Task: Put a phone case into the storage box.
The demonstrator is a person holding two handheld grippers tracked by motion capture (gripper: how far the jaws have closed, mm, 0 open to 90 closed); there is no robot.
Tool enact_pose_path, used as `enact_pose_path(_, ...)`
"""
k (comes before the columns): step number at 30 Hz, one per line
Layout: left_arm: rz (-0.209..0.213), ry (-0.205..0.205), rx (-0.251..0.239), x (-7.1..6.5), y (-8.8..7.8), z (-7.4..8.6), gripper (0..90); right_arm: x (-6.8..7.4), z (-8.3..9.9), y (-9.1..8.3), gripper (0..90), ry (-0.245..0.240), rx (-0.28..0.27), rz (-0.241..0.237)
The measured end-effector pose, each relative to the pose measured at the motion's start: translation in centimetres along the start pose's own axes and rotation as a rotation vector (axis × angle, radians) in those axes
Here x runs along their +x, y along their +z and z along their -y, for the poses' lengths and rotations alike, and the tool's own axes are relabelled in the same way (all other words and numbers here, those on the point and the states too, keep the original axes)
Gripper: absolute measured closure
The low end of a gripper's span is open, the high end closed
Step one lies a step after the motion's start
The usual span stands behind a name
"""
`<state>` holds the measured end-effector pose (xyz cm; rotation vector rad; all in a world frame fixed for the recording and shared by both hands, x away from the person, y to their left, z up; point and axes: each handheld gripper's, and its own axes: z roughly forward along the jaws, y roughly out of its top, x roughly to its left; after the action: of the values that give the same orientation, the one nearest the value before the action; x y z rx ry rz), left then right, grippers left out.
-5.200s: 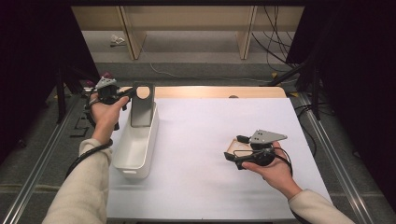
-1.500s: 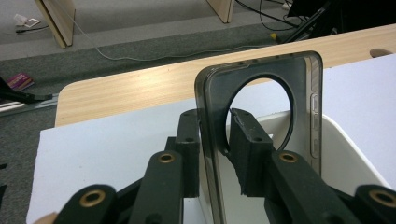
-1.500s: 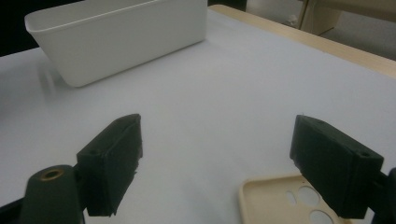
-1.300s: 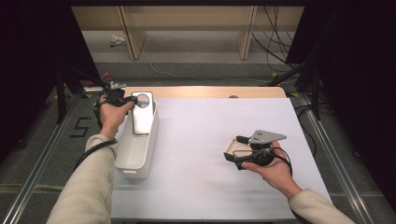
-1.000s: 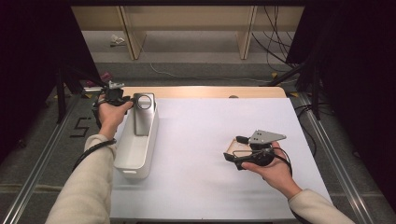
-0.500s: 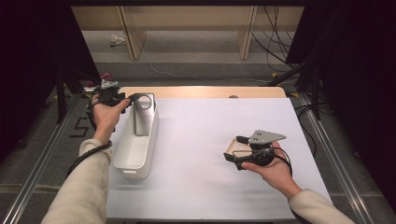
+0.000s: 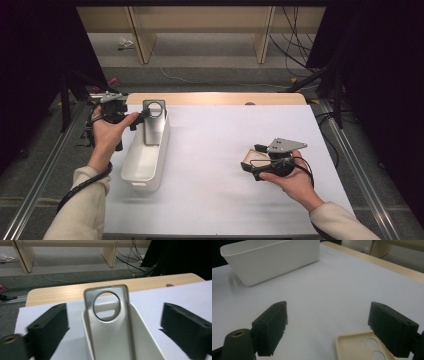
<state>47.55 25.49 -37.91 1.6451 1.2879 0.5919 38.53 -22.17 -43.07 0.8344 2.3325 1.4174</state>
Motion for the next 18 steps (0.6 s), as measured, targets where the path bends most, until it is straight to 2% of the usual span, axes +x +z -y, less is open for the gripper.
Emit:
enact_pose_path(5, 0.029, 0.037, -0.003, -1.5, -1.3, 0.7, 0.0, -0.2, 0.0, -0.1, 16.9, 0.001, 0.002, 0.006)
enact_pose_path(15, 0.156, 0.097, -0.035, -6.1, -4.1, 3.2, 0.0, -1.3, 0.0, -0.7, 17.0, 0.014, -0.002, 0.034)
enact_pose_path(18, 0.165, 0.105, -0.034, -6.7, -4.6, 3.9, 0.0, -1.6, 0.1, -0.9, 17.0, 0.017, -0.001, 0.044)
